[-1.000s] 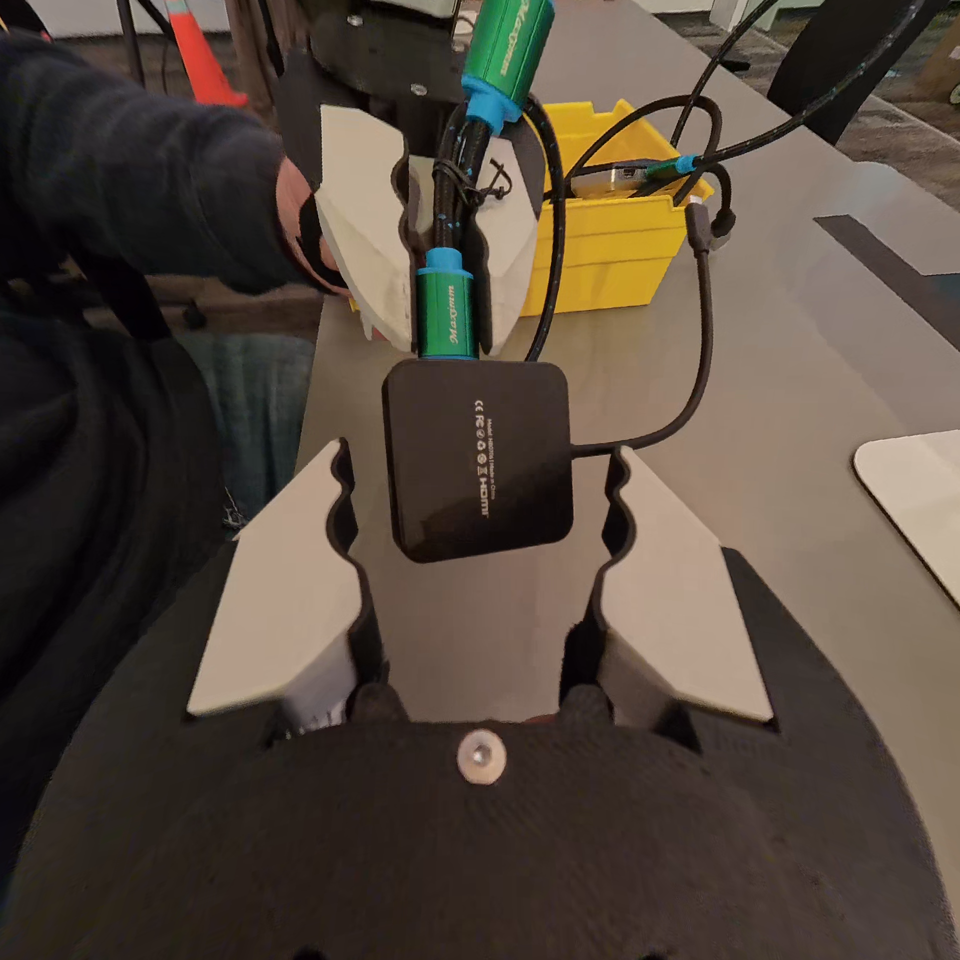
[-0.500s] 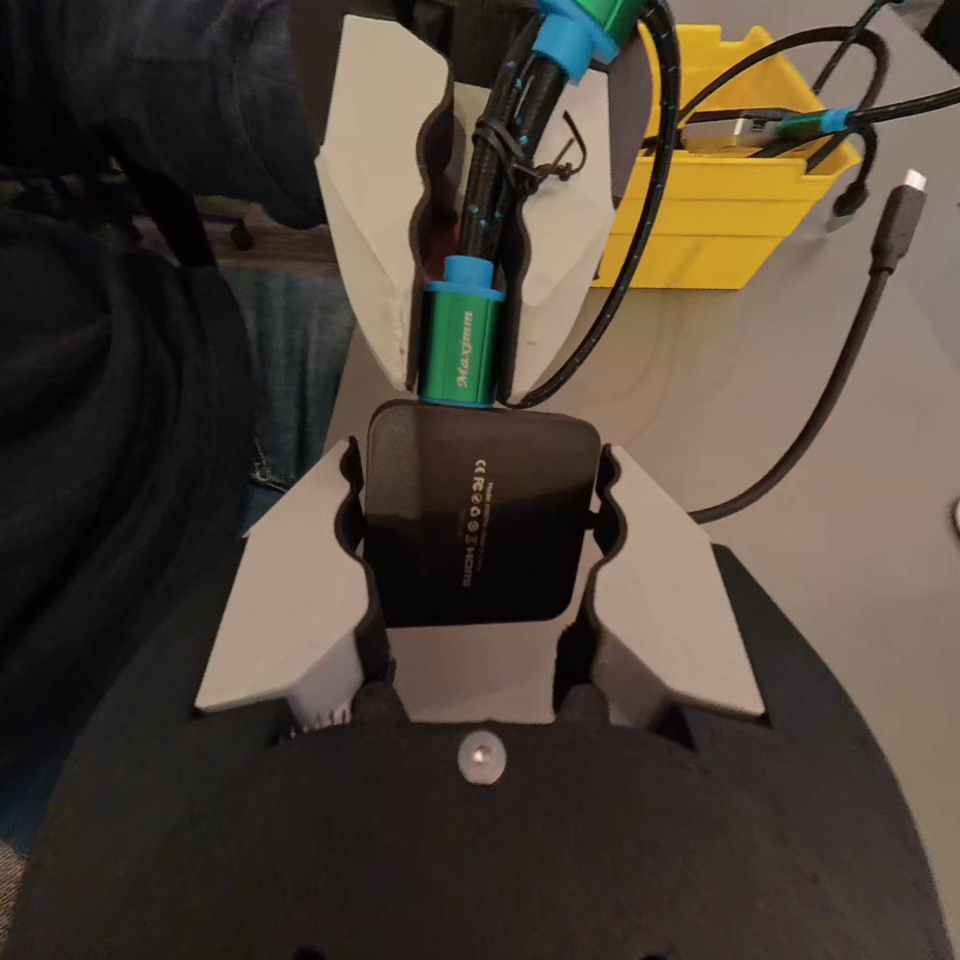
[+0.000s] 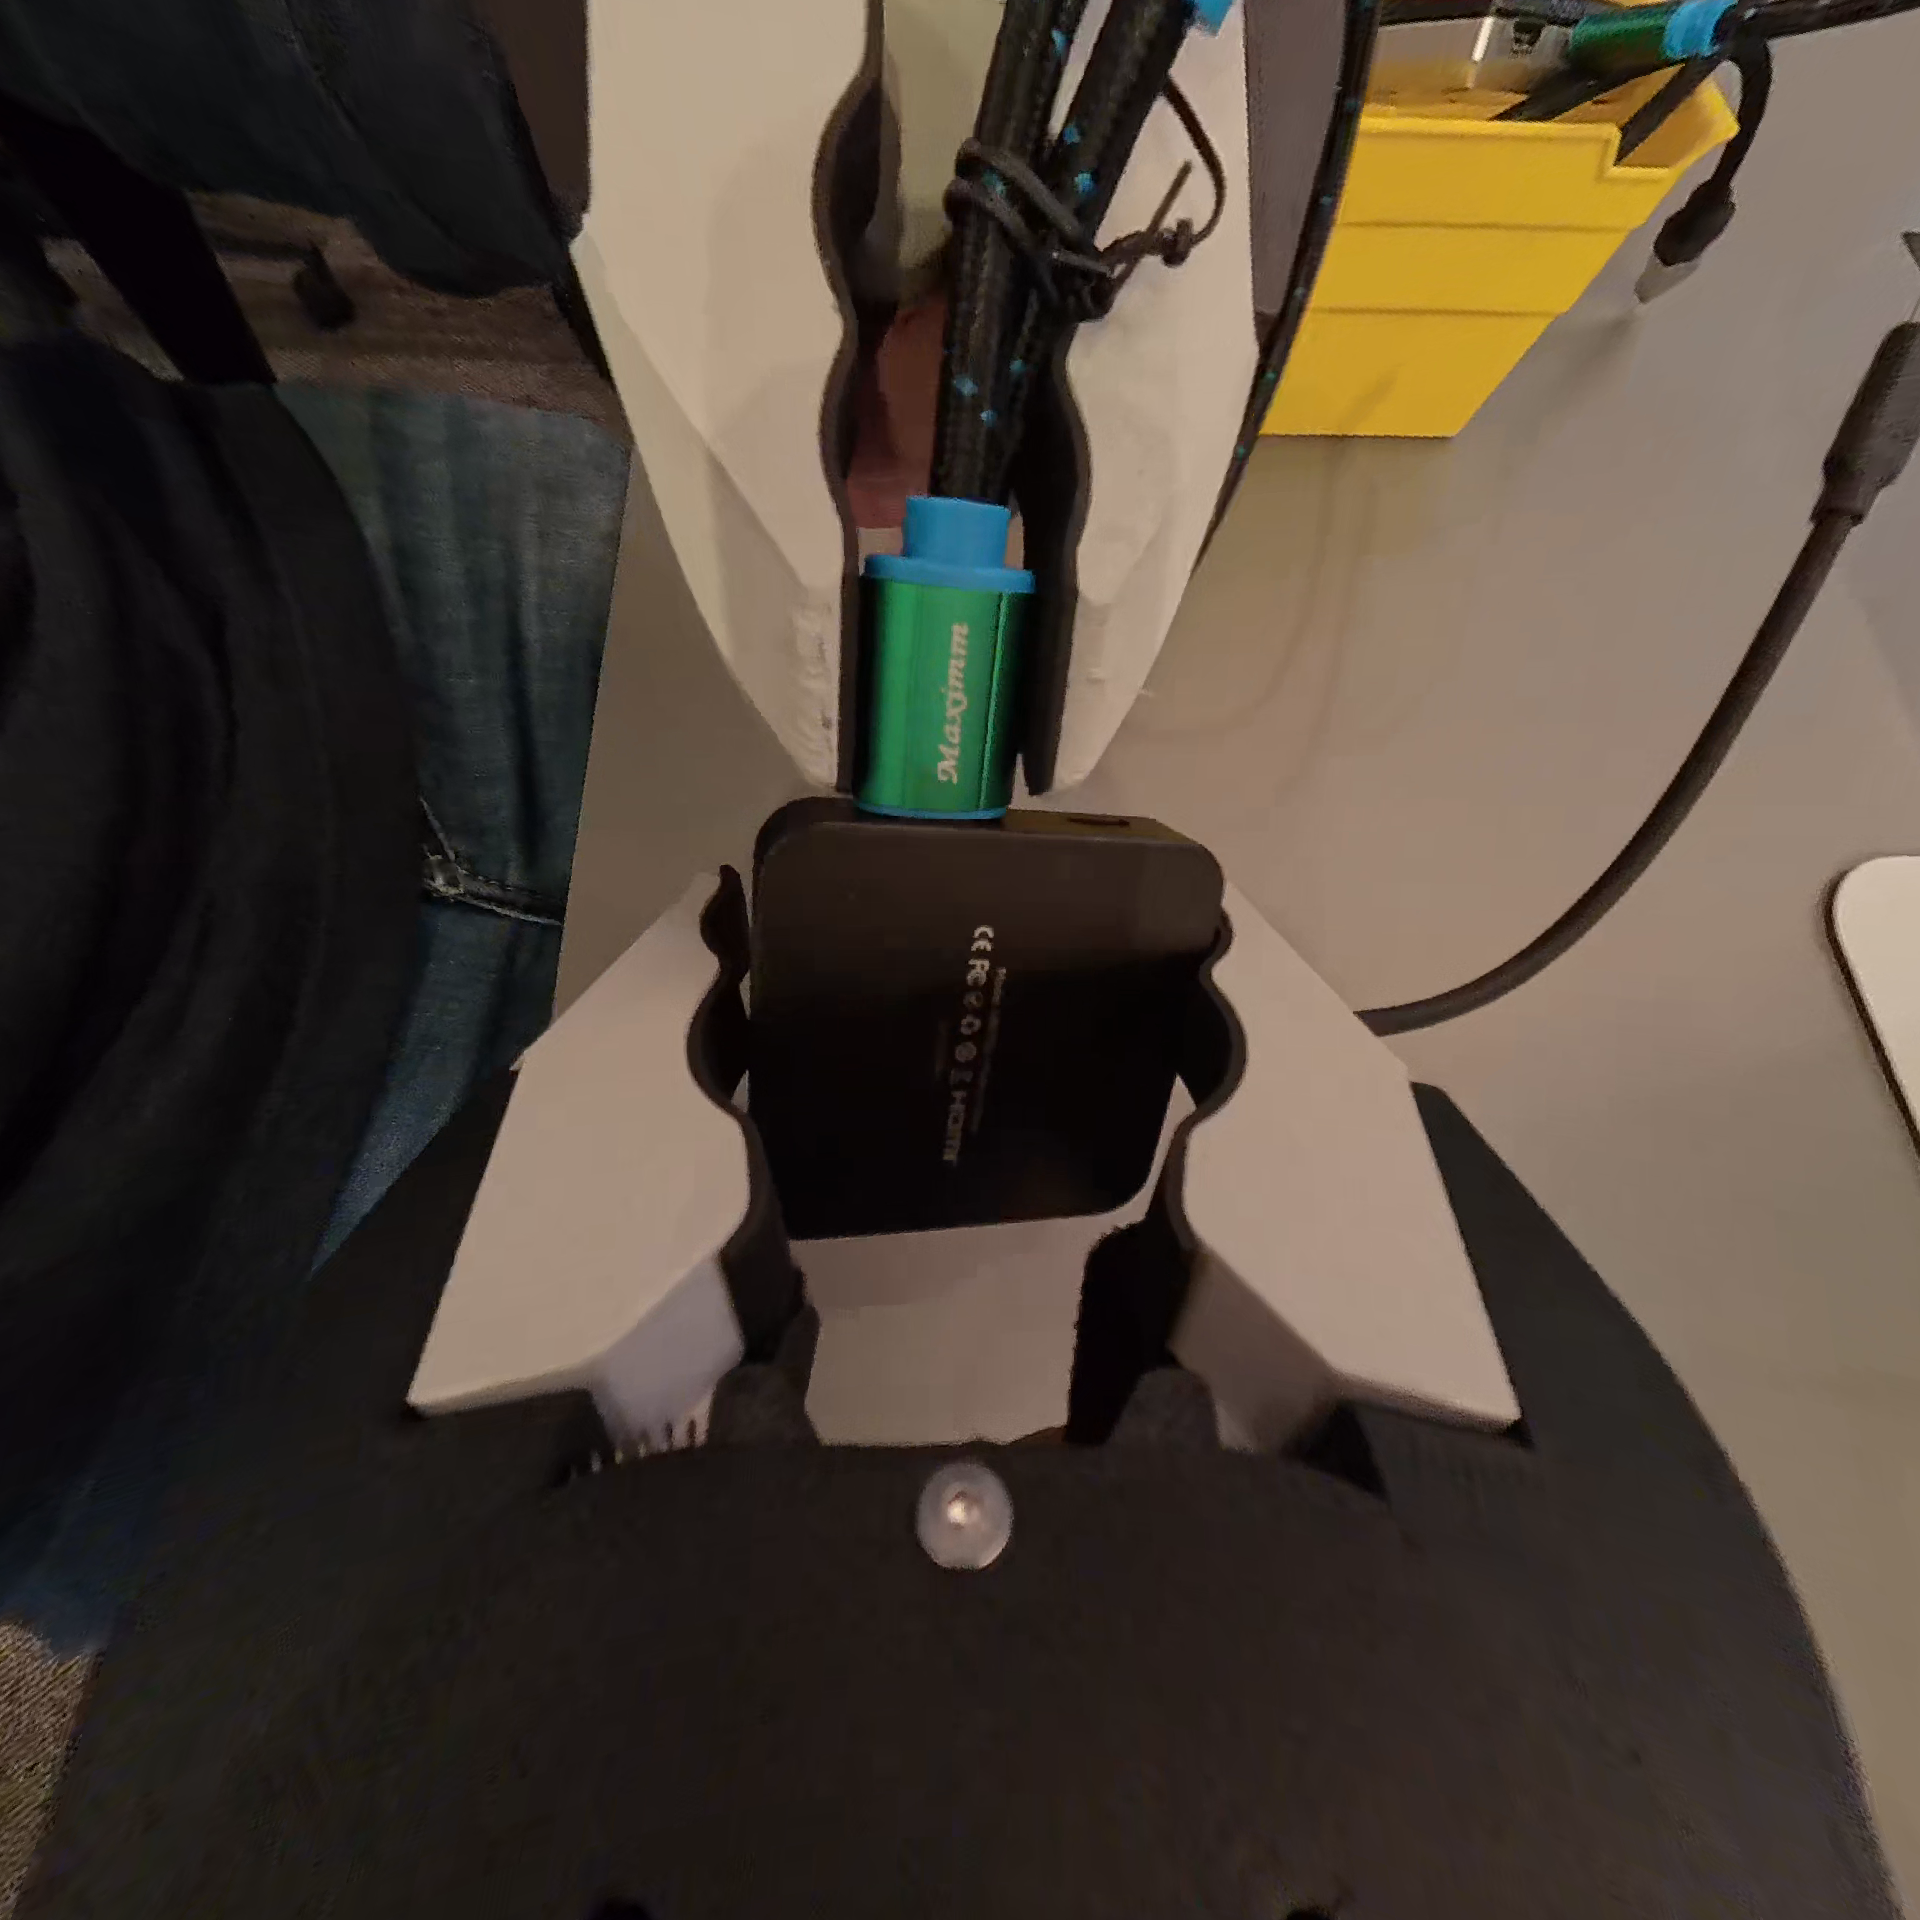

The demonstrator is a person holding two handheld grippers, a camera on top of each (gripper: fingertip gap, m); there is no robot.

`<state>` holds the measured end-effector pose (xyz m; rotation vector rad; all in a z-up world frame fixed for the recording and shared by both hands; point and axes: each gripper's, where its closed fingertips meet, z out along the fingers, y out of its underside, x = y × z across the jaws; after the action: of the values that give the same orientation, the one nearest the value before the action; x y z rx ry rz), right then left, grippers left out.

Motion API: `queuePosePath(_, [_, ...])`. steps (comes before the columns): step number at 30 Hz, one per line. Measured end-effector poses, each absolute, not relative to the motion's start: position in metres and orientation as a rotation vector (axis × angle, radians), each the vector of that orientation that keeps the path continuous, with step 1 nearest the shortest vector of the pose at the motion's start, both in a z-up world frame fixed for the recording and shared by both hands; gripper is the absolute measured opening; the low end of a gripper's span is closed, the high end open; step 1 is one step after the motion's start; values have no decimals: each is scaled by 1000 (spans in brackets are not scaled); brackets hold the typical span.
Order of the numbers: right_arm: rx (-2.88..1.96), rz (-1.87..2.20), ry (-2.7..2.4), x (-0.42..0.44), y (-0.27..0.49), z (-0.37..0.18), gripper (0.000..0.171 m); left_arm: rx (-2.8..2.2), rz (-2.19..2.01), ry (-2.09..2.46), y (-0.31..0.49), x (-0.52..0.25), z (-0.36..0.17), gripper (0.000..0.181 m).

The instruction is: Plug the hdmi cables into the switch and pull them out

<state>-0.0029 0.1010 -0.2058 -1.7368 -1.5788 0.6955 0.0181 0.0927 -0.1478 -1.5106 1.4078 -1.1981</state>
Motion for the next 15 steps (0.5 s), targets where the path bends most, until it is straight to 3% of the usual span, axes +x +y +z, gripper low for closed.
queuePosePath(15, [-1704,730,-1610,4,90,-192,81,-1472,-1404,1400,83,17,-140,21])
